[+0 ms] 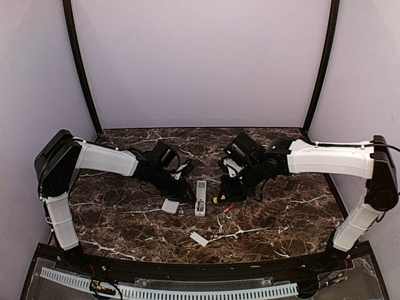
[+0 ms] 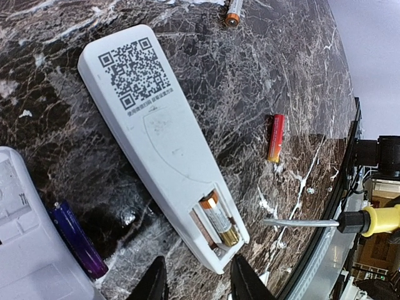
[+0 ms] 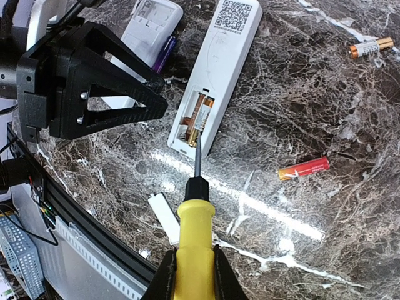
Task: Unload the batteries from the remote control
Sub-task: Hold the remote control without the battery cover at the center of the board, then remove the battery from the remote control without the battery cover.
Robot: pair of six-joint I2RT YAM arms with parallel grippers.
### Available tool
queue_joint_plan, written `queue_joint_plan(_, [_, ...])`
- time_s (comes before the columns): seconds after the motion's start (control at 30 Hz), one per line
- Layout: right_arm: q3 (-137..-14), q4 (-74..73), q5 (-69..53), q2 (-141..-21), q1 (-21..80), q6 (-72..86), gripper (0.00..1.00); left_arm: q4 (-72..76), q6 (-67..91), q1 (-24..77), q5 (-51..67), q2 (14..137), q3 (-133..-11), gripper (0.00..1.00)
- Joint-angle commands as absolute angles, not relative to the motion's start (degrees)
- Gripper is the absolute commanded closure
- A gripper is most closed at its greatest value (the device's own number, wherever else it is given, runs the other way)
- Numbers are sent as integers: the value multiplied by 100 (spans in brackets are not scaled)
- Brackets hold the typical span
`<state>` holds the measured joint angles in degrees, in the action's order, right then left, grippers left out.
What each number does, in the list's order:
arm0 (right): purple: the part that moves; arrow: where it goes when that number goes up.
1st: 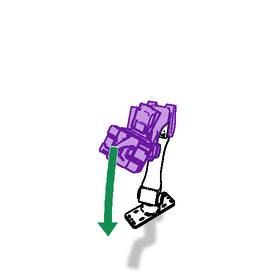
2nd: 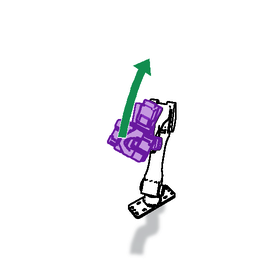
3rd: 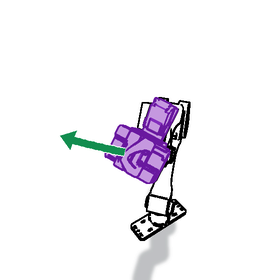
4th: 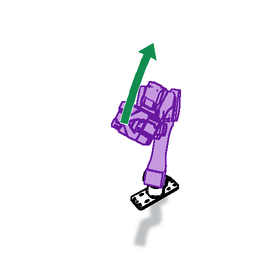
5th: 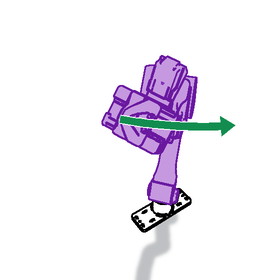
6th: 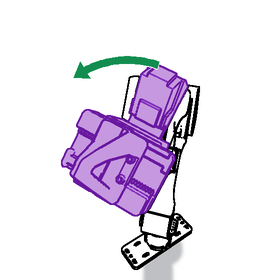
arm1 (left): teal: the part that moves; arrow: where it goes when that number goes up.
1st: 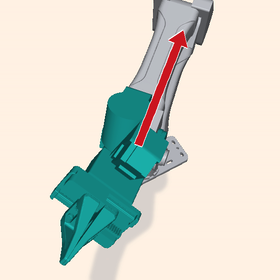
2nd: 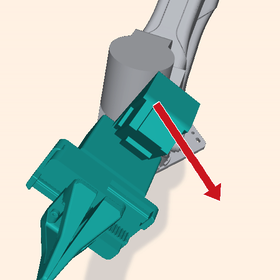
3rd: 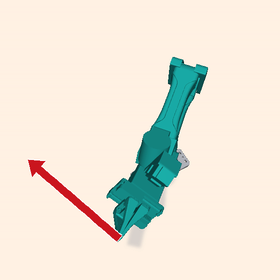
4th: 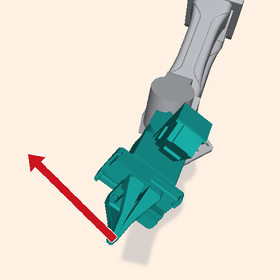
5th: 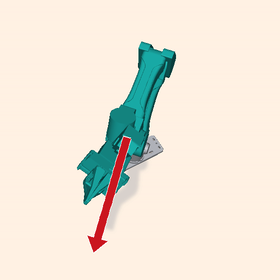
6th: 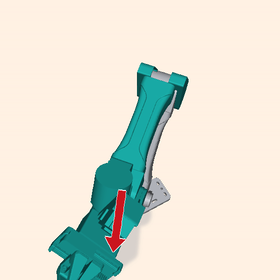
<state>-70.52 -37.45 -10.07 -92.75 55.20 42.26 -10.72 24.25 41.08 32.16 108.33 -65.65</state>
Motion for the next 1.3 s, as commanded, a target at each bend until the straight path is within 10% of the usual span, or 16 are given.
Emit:
queue_joint_plan(0.0, [-7323, -3864, -1087, -9497, 5600, 4164, 100, -1111, 2427, 4164, 3246, 10932, -6685, 65])
queue_joint_plan(1.27, [-8740, -5471, -423, -10913, 5828, 4509, 100, -1361, 2241, 4637, 3052, 11171, -6820, 81])
